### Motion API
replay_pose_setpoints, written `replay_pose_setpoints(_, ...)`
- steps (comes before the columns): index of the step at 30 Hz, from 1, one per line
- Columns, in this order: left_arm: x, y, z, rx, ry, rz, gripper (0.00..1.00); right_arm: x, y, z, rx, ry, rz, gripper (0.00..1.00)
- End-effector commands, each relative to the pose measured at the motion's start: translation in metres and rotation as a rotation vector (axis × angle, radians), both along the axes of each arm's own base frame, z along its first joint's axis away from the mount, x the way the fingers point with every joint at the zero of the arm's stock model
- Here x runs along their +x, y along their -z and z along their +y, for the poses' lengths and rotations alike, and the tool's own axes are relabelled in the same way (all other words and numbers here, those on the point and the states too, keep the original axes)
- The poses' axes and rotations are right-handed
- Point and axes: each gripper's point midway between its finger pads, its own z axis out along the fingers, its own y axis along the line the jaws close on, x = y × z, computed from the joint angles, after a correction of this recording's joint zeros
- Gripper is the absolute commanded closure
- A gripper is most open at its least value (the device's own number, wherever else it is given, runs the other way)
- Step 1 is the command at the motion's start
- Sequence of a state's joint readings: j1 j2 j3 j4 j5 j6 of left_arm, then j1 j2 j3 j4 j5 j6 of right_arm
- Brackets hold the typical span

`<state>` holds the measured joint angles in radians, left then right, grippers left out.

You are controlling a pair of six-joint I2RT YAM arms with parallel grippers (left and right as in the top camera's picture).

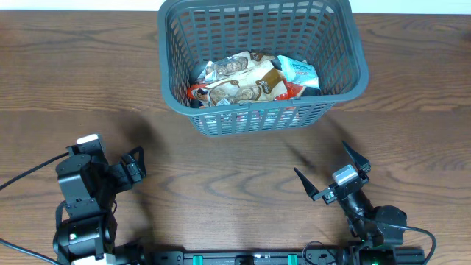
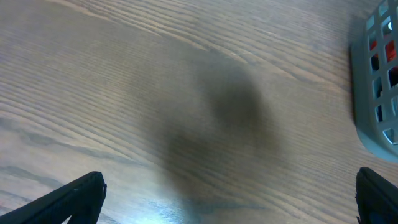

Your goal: Pack container

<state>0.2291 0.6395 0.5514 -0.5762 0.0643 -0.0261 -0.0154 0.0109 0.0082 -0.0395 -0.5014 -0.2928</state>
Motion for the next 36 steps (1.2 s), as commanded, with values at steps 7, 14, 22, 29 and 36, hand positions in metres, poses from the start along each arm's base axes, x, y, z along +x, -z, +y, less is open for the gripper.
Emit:
replay_pose_setpoints(7, 0.001, -0.003, 0.002, 0.003, -0.009, -0.006, 0.01, -0.001, 0.001, 0.002, 0.0, -0.006, 0.001, 0.01)
replay_pose_setpoints(14, 0.001, -0.003, 0.002, 0.003, -0.009, -0.006, 0.01, -0.001, 0.001, 0.002, 0.0, -0.006, 0.001, 0.01)
replay_pose_setpoints(22, 0.001, -0.003, 0.002, 0.003, -0.009, -0.006, 0.02, -0.001, 0.001, 0.002, 0.0, -0.006, 0.001, 0.01)
replay_pose_setpoints(29, -0.003, -0.005, 0.001, 0.005, -0.009, -0.016, 0.01, -0.001, 0.001, 0.002, 0.0, -0.006, 0.001, 0.01)
replay_pose_setpoints(36, -0.007, -0.034, -0.021, 0.003, 0.082, -0.157, 0.01, -0.001, 0.001, 0.002, 0.0, -0.006, 0.001, 0.01)
